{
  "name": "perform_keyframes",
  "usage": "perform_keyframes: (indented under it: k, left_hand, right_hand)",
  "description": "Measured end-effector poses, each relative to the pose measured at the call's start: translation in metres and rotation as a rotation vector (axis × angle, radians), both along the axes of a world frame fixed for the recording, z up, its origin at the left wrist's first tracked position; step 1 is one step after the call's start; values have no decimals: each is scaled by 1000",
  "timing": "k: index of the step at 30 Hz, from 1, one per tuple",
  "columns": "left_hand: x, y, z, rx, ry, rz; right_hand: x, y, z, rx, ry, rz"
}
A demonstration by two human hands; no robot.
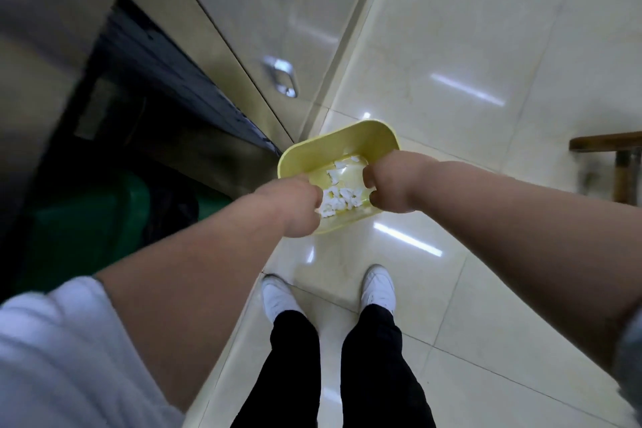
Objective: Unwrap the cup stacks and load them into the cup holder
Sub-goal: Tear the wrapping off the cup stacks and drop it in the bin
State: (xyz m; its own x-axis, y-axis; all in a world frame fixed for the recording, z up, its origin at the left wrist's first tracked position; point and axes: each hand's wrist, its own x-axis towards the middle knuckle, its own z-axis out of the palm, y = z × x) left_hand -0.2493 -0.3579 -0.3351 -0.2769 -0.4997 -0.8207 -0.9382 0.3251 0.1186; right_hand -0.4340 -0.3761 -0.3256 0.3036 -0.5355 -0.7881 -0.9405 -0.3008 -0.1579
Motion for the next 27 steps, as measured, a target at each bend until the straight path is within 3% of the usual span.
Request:
perform_keyframes:
  k: [12, 27]
  left_hand:
    - [-13, 36, 230, -135, 80, 124]
    - [40, 82, 407, -514, 201, 340]
  right_hand:
    - [7, 17, 257, -170, 31, 164]
    - [49, 26, 418, -479, -163, 412]
